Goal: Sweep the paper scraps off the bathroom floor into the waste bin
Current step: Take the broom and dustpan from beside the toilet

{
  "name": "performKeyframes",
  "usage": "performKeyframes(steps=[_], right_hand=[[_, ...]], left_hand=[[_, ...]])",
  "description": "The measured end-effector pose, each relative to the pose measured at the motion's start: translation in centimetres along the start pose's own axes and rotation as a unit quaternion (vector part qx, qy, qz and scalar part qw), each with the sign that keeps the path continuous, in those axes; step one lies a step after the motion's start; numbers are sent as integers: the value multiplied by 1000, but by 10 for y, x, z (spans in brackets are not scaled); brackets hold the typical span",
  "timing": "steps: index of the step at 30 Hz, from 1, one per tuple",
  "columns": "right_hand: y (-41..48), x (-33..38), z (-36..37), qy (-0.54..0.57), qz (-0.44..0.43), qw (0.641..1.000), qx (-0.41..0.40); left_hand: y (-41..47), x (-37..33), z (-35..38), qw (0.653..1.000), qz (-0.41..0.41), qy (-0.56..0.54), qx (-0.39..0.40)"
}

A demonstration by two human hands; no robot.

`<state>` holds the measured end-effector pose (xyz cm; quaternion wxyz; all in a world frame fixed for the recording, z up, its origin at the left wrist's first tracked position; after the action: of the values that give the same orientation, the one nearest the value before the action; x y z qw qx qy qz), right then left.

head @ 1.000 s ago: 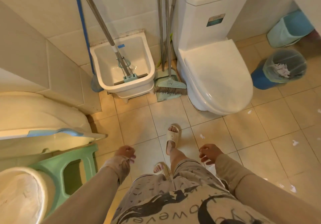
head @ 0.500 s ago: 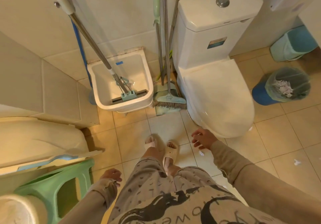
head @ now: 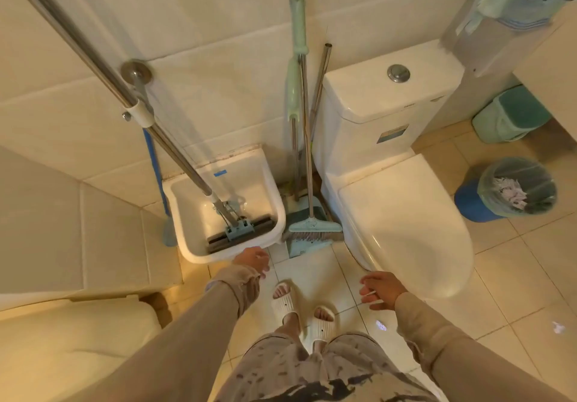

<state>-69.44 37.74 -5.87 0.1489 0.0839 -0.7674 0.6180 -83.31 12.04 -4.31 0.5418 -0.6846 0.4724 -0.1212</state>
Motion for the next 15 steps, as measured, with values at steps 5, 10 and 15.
performKeyframes(steps=[5, 10, 15], right_hand=[[6, 106, 12, 38, -64, 997, 2], [-5, 207, 26, 64, -97, 993, 28], [-12, 280, 32, 139, -161, 976, 51]], left_hand=[[17, -101, -67, 992, 107, -14, -59], [12, -193, -126, 973, 182, 17, -140], [5, -270, -160, 933, 258, 136, -212]])
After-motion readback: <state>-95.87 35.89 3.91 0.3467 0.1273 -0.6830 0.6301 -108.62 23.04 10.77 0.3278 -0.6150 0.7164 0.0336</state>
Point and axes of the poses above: each hand's wrist, its own y-axis towards the middle knuckle, its own z-axis out of the palm, x = y × z, the point moved 10 cm from there along y, towards the middle knuckle, and after that the axes turned 5 degrees about y, right-handed, at the moved point
